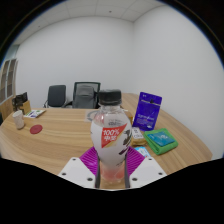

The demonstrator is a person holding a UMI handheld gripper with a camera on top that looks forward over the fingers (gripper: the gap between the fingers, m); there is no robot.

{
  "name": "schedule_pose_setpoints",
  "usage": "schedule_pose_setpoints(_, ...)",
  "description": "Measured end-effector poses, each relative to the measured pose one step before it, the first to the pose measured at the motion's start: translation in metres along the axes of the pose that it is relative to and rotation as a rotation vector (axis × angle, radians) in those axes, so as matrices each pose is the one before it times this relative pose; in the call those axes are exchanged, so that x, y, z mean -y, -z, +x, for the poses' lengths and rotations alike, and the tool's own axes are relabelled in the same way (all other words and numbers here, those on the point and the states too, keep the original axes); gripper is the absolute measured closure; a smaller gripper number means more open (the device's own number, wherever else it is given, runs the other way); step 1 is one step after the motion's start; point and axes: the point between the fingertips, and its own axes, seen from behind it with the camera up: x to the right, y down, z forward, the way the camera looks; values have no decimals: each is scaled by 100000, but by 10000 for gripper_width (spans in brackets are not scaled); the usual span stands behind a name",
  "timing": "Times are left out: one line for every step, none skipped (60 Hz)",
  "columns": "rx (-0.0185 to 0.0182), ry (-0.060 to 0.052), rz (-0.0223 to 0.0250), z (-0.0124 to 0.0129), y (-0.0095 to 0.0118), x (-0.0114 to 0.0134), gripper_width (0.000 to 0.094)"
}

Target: Pour water

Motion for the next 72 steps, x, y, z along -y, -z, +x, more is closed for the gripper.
schedule_pose_setpoints(-1087,788,334,-224,224,386,606)
schedule_pose_setpoints(-781,521,153,-196,64,454,606)
schedule_pose_setpoints(-650,704,189,-240,70,479,606)
schedule_pose_setpoints(-664,799,247,-223,34,583,606)
schedule_pose_setpoints(-804,794,397,-249,46,669,606)
schedule_pose_setpoints(-927,1034,505,-231,23,726,606)
schedule_pose_setpoints(-843,1290,487,-76,-88,861,606)
schedule_pose_setpoints(-1113,1732,617,-234,5,851,607)
schedule_pose_setpoints(-1329,1999,570,-366,119,796,605)
schedule_pose_setpoints(-1449,2032,574,-176,29,877,605)
schedule_pose_setpoints(-1654,2067,501,-173,75,926,606)
schedule_pose_setpoints(-1709,2160,426,-171,73,934,605)
schedule_pose_setpoints(-1606,2108,470,-283,108,1019,606)
schedule_pose_setpoints(-1424,2106,593,-375,95,1044,606)
schedule_pose_setpoints(-1345,2294,767,-388,103,1134,606)
schedule_pose_setpoints(-1316,2597,764,-366,48,1127,606)
schedule_pose_setpoints(-248,2936,748,275,-494,989,606)
schedule_pose_setpoints(-2343,3487,523,-740,345,1155,605)
schedule_pose_setpoints(-1681,3713,866,-304,6,1158,606)
schedule_pose_setpoints(-1655,3897,823,-374,9,1153,606)
schedule_pose_setpoints(-1543,4033,770,-380,-25,1113,607)
schedule_pose_setpoints(-1454,4115,719,-417,-32,1079,606)
schedule_pose_setpoints(-1357,4144,714,-407,-17,1141,606)
schedule_pose_setpoints(-1019,3951,942,-440,-157,1143,605)
schedule_pose_setpoints(-1233,4029,571,-445,-50,1091,606)
schedule_pose_setpoints(-1069,3985,483,-354,40,1129,605)
schedule_pose_setpoints(-956,3976,310,-520,-24,1040,606)
schedule_pose_setpoints(-825,3997,296,-572,-3,1089,606)
schedule_pose_setpoints(-731,3793,521,-582,55,1158,606)
schedule_pose_setpoints(-627,3664,718,-549,35,1196,607)
schedule_pose_setpoints(-528,3765,704,-637,-33,1151,607)
schedule_pose_setpoints(-264,3988,988,-574,-4,944,606)
schedule_pose_setpoints(-259,4181,817,-649,-13,1217,605)
schedule_pose_setpoints(-190,4119,945,-640,3,1198,607)
schedule_pose_setpoints(-108,3958,1023,-669,-5,1208,607)
schedule_pose_setpoints(265,4333,910,-613,104,1000,607)
schedule_pose_setpoints(501,4609,768,-801,-6,1098,606)
schedule_pose_setpoints(667,4464,1027,-748,28,1196,606)
schedule_pose_setpoints(678,3902,1159,-706,39,1195,607)
schedule_pose_setpoints(598,3445,1204,-676,-13,1154,607)
schedule_pose_setpoints(515,3509,1062,-575,0,1027,607)
schedule_pose_setpoints(241,3235,1335,-749,-176,946,607)
schedule_pose_setpoints(568,3687,965,-445,58,964,607)
schedule_pose_setpoints(248,3701,934,-483,-22,919,607)
schedule_pose_setpoints(124,4243,807,-432,-54,838,607)
schedule_pose_setpoints(-100,4781,618,-332,-89,776,609)
schedule_pose_setpoints(-442,4823,710,-255,-127,802,609)
schedule_pose_setpoints(-671,4736,763,-207,-113,775,608)
schedule_pose_setpoints(-681,4786,725,-236,-93,735,609)
schedule_pose_setpoints(-504,4953,732,-299,-133,729,608)
schedule_pose_setpoints(-588,4512,1330,-464,-206,719,607)
schedule_pose_setpoints(-36,4341,919,-316,-153,816,608)
schedule_pose_setpoints(-200,4268,1104,-296,-123,737,609)
schedule_pose_setpoints(-198,3922,978,-275,-139,695,609)
schedule_pose_setpoints(-166,3641,716,-246,-102,593,609)
schedule_pose_setpoints(-2,3653,567,-307,-90,541,608)
schedule_pose_setpoints(229,3594,392,-304,-84,476,608)
schedule_pose_setpoints(152,3003,778,-336,-37,282,609)
schedule_pose_setpoints(479,2376,333,-149,-146,532,610)
schedule_pose_setpoints(195,1692,308,-192,-66,364,609)
schedule_pose_setpoints(352,1369,285,-217,-35,262,608)
schedule_pose_setpoints(497,1118,131,-236,-60,227,609)
schedule_pose_setpoints(520,815,76,-240,-63,188,608)
schedule_pose_setpoints(312,842,468,-308,-237,8,609)
schedule_pose_setpoints(943,135,-172,-217,-48,185,610)
schedule_pose_setpoints(795,80,-165,-175,-4,31,610)
schedule_pose_setpoints(667,-300,-29,-207,-20,17,609)
schedule_pose_setpoints(522,-681,174,-147,-24,34,607)
schedule_pose_setpoints(485,-909,313,-119,-11,44,607)
schedule_pose_setpoints(352,-1025,397,-82,-25,21,608)
schedule_pose_setpoints(196,-1150,350,-4,2,-9,608)
schedule_pose_setpoints(45,-1361,456,76,3,2,607)
